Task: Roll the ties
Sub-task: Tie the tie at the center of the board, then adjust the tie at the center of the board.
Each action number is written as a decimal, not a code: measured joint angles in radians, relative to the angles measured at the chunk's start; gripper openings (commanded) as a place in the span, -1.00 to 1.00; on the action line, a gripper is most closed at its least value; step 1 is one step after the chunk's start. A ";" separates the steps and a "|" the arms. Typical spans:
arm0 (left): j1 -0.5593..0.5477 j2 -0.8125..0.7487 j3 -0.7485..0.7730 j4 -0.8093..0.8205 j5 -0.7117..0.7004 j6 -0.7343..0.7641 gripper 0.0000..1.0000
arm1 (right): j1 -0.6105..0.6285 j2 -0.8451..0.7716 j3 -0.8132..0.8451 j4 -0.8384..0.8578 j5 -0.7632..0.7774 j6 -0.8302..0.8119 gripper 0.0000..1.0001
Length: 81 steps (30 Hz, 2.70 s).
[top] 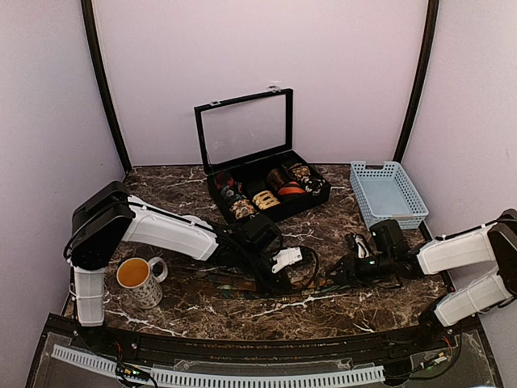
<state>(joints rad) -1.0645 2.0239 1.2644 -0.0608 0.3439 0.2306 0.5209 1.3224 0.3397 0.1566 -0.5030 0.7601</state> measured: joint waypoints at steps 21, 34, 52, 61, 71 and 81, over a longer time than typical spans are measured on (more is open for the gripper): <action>-0.008 0.086 0.061 0.075 0.031 -0.034 -1.00 | 0.000 0.023 0.000 0.030 -0.024 0.008 -0.78; -0.012 0.081 0.050 0.120 -0.017 -0.060 -0.16 | -0.055 -0.148 0.000 -0.175 0.117 -0.002 -1.00; 0.042 -0.417 -0.353 0.375 -0.333 -0.161 0.98 | -0.108 -0.273 0.052 -0.397 0.230 -0.088 0.42; 0.153 -0.637 -0.580 0.569 -0.313 -0.331 0.98 | 0.084 -0.176 0.187 -0.334 0.211 -0.108 0.47; 0.148 -0.783 -0.663 0.576 -0.463 -0.374 0.98 | 0.336 0.227 0.399 -0.069 0.104 -0.038 0.25; 0.148 -0.776 -0.655 0.514 -0.498 -0.365 0.98 | 0.417 0.448 0.406 0.137 0.057 0.069 0.09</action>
<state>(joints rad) -0.9165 1.2476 0.6094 0.4530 -0.1543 -0.1349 0.9375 1.7706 0.7460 0.2935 -0.4458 0.8291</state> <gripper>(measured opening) 0.989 0.574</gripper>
